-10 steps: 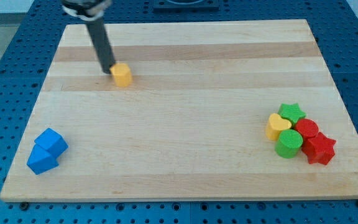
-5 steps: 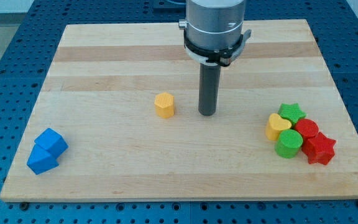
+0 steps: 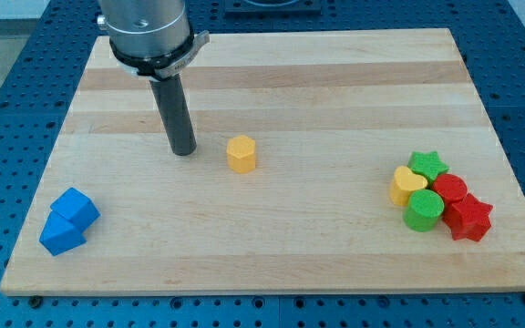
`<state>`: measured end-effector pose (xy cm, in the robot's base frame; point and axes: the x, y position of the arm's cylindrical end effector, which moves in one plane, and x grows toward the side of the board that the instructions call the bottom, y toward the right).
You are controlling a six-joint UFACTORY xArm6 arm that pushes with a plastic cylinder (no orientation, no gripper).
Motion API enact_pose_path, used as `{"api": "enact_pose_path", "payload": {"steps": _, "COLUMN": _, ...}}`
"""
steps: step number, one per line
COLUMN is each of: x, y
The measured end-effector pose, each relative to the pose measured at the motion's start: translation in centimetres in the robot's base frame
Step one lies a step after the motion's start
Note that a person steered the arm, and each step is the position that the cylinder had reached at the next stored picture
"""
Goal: Place the yellow pentagon diagonal to the yellow heart
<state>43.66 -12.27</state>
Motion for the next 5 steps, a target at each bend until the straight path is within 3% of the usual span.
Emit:
{"api": "enact_pose_path", "payload": {"steps": 1, "x": 0.6, "y": 2.5}}
{"api": "enact_pose_path", "payload": {"steps": 4, "x": 8.4, "y": 14.4}}
{"api": "enact_pose_path", "payload": {"steps": 5, "x": 9.5, "y": 13.3}}
